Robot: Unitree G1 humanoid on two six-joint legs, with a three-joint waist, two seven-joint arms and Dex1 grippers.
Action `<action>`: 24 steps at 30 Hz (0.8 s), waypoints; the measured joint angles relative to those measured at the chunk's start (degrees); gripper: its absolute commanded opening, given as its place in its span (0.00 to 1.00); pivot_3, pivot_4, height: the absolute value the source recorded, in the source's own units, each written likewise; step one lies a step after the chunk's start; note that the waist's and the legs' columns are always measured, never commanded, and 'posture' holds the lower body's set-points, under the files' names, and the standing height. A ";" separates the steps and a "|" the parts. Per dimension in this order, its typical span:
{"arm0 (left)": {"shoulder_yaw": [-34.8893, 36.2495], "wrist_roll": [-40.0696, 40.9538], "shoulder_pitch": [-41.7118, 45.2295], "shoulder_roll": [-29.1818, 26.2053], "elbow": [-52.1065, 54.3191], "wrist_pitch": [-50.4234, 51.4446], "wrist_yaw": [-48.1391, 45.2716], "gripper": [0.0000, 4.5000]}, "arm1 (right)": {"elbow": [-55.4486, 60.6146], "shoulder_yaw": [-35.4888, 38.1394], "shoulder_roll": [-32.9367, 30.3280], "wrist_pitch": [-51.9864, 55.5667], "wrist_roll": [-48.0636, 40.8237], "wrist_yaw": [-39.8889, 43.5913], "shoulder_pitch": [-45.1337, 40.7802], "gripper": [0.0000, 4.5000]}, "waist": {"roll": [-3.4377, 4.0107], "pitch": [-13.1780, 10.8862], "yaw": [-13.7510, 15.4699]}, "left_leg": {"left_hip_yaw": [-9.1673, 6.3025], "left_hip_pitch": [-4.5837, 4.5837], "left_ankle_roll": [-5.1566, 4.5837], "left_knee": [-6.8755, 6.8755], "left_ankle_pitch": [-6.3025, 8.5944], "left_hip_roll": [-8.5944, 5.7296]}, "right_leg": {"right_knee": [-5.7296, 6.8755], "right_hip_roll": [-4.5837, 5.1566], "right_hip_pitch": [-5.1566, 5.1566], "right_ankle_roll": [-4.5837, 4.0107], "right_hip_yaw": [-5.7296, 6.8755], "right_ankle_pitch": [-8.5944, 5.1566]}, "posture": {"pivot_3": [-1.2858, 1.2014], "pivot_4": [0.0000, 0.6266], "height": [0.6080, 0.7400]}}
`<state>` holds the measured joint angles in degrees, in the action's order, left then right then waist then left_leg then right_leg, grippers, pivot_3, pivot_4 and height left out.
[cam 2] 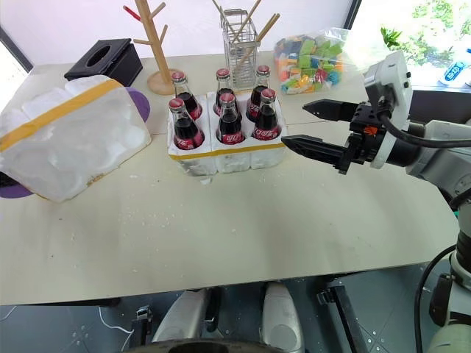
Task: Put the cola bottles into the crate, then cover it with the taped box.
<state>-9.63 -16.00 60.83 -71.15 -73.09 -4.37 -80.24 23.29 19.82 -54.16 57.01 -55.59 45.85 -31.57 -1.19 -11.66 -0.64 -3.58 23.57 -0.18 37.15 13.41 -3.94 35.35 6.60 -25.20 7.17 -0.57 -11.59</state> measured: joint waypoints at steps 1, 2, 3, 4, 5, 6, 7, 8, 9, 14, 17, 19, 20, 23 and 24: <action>0.69 0.30 -0.15 0.21 0.46 -1.59 2.66 0.08 | -0.03 0.31 -0.46 0.35 -0.65 0.30 0.93 1.00 | -0.02 0.00 0.09 | -0.06 0.01 0.00 0.00 0.00 0.00 | 0.00 0.02 0.00 0.00 0.00 0.00 | 0.52 0.24 1.00; 1.53 0.48 -0.37 0.27 0.94 -2.80 4.91 0.08 | -0.03 0.56 -0.85 0.67 -1.08 0.64 1.75 1.00 | -0.04 0.00 0.13 | -0.13 0.01 0.00 0.00 0.00 0.00 | 0.00 0.05 0.00 0.00 0.00 0.00 | 0.52 0.24 1.00; 2.14 0.53 -0.60 0.35 1.65 -4.73 8.31 0.08 | 0.02 1.01 -1.24 0.79 -1.31 0.92 2.63 1.00 | -0.06 0.00 0.12 | -0.19 0.02 0.00 0.00 0.00 -0.03 | -0.02 0.08 0.00 0.00 0.00 0.00 | 0.52 0.24 1.00; 2.87 0.70 -0.93 0.53 2.52 -7.10 12.17 0.08 | 0.05 1.22 -1.62 0.71 -1.16 0.83 3.27 1.00 | -0.06 0.00 0.09 | -0.19 0.02 0.00 0.00 0.00 -0.05 | -0.02 0.12 0.00 0.01 -0.01 0.01 | 0.52 0.24 1.00; 4.11 1.07 -0.98 0.99 3.49 -9.09 15.96 0.08 | 0.05 1.26 -1.83 0.65 -0.80 0.39 3.63 1.00 | -0.06 0.00 0.12 | -0.20 0.02 0.00 0.01 0.00 -0.07 | -0.02 0.14 0.00 0.02 -0.01 0.01 | 0.52 0.24 1.00; 5.14 1.76 -0.95 1.63 4.80 -10.54 18.87 0.08 | 0.06 1.28 -1.87 0.63 -0.67 -0.04 3.78 1.00 | -0.08 0.01 0.18 | -0.21 0.02 0.01 0.02 0.00 -0.08 | -0.02 0.15 0.01 0.04 -0.01 0.03 | 0.52 0.24 1.00; 7.04 2.99 -0.94 2.83 7.11 -11.55 22.34 0.08 | 0.06 1.46 -1.94 0.61 -0.70 -0.46 4.05 1.00 | -0.08 0.02 0.25 | -0.21 0.02 0.01 0.03 0.00 -0.09 | -0.03 0.16 0.01 0.05 -0.01 0.03 | 0.52 0.24 1.00; 8.37 4.16 -0.93 3.68 9.36 -12.16 24.18 0.08 | 0.07 1.52 -1.96 0.61 -0.77 -0.64 4.18 1.00 | -0.09 0.02 0.31 | -0.21 0.03 0.01 0.04 0.00 -0.09 | -0.04 0.16 0.02 0.07 -0.01 0.04 | 0.52 0.24 1.00; 9.56 5.40 -1.56 4.58 13.53 -12.03 25.94 0.08 | 0.12 2.01 -1.98 0.61 -1.00 -0.75 4.55 1.00 | -0.10 0.02 0.34 | -0.21 0.06 0.01 0.05 0.00 -0.10 | -0.06 0.16 0.02 0.08 -0.01 0.05 | 0.52 0.24 1.00; 12.66 9.23 -6.06 10.75 41.45 -3.36 30.64 0.08 | 0.63 3.60 -1.92 0.64 -1.98 -2.27 5.90 1.00 | -0.11 0.03 0.15 | -0.17 0.09 0.00 0.05 0.01 -0.15 | -0.12 0.19 0.01 0.17 -0.08 0.12 | 0.52 0.24 1.00; 10.85 7.89 -6.68 14.23 54.82 3.36 32.81 0.08 | 1.42 3.62 -1.54 0.65 -2.44 -3.76 6.02 1.00 | -0.11 0.03 -0.13 | -0.14 0.08 0.00 0.06 0.00 -0.15 | -0.10 0.14 0.01 0.18 -0.11 0.13 | 0.52 0.24 1.00; 8.58 4.92 -6.59 15.38 61.20 5.43 34.13 0.08 | 1.44 3.67 -0.94 0.70 -3.35 -5.08 6.10 1.00 | -0.11 0.03 -0.31 | -0.03 0.01 -0.01 0.02 0.01 -0.13 | -0.07 0.11 0.01 0.18 -0.21 0.13 | 0.52 0.24 1.00; 7.51 3.41 -6.59 15.87 63.59 6.23 34.51 0.08 | 1.44 3.68 -0.76 0.79 -3.82 -5.69 6.23 1.00 | -0.10 0.03 -0.32 | 0.00 -0.02 -0.01 0.00 0.01 -0.13 | -0.05 0.10 0.01 0.18 -0.25 0.13 | 0.52 0.24 1.00; 3.69 -2.31 -6.81 17.58 69.69 8.71 36.48 0.08 | 1.92 3.75 -0.32 0.98 -4.72 -7.73 6.96 1.00 | -0.10 0.03 -0.10 | 0.04 -0.02 -0.02 0.04 0.00 -0.13 | -0.05 0.09 0.03 0.18 -0.25 0.13 | 0.52 0.24 1.00; 3.24 -3.61 -7.22 17.76 70.78 9.09 36.99 0.08 | 2.15 3.76 -0.25 0.98 -4.92 -8.13 7.13 1.00 | -0.10 0.03 -0.12 | 0.03 -0.02 -0.02 0.04 0.01 -0.13 | -0.05 0.09 0.03 0.18 -0.27 0.13 | 0.52 0.24 1.00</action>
<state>-6.39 -19.61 53.61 -53.39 -2.31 4.72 -43.25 25.44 23.58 -54.41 57.98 -60.51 37.72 -24.44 -1.29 -11.63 -0.75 -3.55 23.56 -0.20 37.19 13.42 -4.07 35.30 6.69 -25.17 7.35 -0.84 -11.46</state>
